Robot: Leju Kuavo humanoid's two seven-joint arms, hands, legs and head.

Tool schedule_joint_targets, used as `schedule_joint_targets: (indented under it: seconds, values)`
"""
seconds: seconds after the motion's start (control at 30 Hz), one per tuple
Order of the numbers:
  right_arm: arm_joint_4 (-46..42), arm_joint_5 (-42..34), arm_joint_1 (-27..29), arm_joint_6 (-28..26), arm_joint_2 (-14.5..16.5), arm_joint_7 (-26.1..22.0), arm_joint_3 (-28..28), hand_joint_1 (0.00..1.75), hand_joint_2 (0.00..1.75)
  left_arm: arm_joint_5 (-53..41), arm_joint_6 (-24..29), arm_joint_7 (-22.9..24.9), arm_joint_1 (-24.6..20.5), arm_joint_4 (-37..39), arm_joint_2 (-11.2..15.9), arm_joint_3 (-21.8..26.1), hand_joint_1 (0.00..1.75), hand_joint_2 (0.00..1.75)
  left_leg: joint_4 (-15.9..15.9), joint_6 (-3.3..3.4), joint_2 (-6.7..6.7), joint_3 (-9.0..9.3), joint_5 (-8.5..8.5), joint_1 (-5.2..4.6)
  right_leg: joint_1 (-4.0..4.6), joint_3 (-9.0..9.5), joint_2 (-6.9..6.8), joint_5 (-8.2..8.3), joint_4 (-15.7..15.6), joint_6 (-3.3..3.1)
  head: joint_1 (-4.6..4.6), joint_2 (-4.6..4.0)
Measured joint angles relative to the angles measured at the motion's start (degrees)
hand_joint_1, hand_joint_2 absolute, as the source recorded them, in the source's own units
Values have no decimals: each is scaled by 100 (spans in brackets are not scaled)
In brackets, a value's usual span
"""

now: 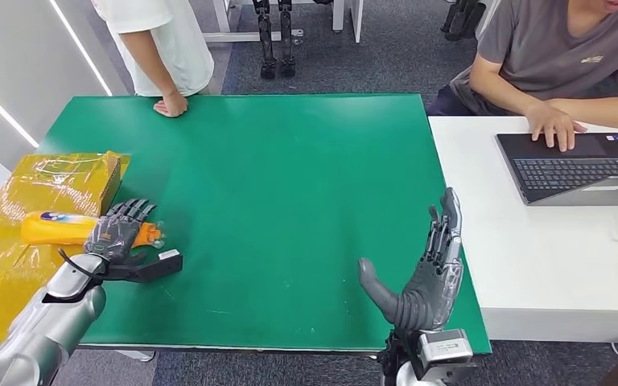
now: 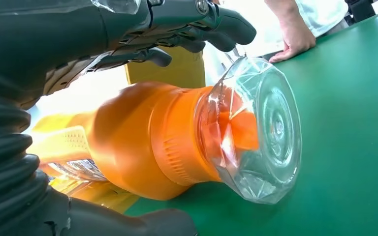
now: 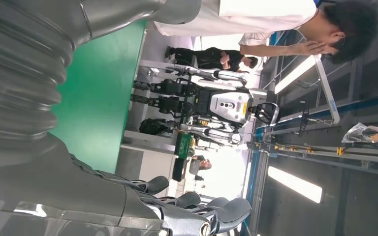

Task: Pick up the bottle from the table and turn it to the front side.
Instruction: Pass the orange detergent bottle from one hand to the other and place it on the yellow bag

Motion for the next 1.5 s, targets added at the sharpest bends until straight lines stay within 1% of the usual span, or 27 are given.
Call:
schedule_joint_targets:
  seconds: [0.27,0.43,0.67,0.77,0.93,1.07,1.13,1.2,1.27,1.33,1.43,1.5]
  values:
    - [0,10,-2,-21,-3,0,-17,0,175,275,191,-3,185,-281,0,39,0,175,0,0,0,-2,0,0,0,-1,0,0,0,0,-1,0]
    - [0,11,2,-70,-11,0,-20,0,175,518,315,-23,519,-706,15,186,0,175,0,0,1,-3,0,0,0,-4,1,0,0,0,-1,0]
    - [-53,97,55,-62,-13,0,-74,0,175,825,563,-27,1177,-1797,132,544,0,175,0,0,2,-5,-1,0,0,-6,3,-2,0,-1,0,0]
    - [-79,111,62,-52,-13,0,-113,0,175,913,730,-114,1434,-2303,148,725,0,175,0,0,2,-5,-1,0,0,-6,2,-2,-1,-2,-1,0]
    - [-94,95,59,-124,-13,0,-131,0,175,946,967,-258,1716,-3027,129,993,0,175,0,0,0,-5,0,0,0,-5,0,-2,-1,-1,0,0]
    - [-94,65,62,-167,-13,0,-133,0,175,728,1271,-271,1929,-3526,88,1206,0,175,0,0,1,-5,0,0,0,-5,1,-1,-1,-1,0,0]
    - [-94,46,61,-203,-13,0,-133,0,175,718,1339,-412,2028,-3791,29,1350,0,175,0,0,0,-5,0,0,0,-5,0,-2,-1,-1,-1,0]
    - [-94,20,58,-225,-13,0,-130,0,175,798,1349,-691,2093,-4035,-79,1523,0,175,0,0,-2,-5,0,0,0,-5,-1,-2,-1,-1,0,0]
    - [-93,-17,53,-238,-13,0,-123,0,175,1014,1355,-1029,2120,-4244,-245,1702,0,175,0,0,-4,-6,0,0,0,-6,-3,-2,-2,-1,0,0]
    - [-86,-50,46,-269,-13,0,-113,0,175,1377,1359,-1266,2112,-4395,-450,1816,0,175,0,0,-5,-6,0,-1,0,-5,-5,-2,-3,-1,1,0]
    - [-75,-71,35,-320,-13,0,-97,0,175,1819,1360,-1335,2074,-4512,-710,1844,0,175,1,0,-6,-5,0,-1,0,-4,-7,-1,-3,-1,0,0]
    - [-66,-84,31,-326,-13,0,-86,0,175,2258,1333,-1380,2049,-4567,-828,1808,0,175,2,0,-6,-3,0,-1,-1,-5,-7,-1,-4,0,0,0]
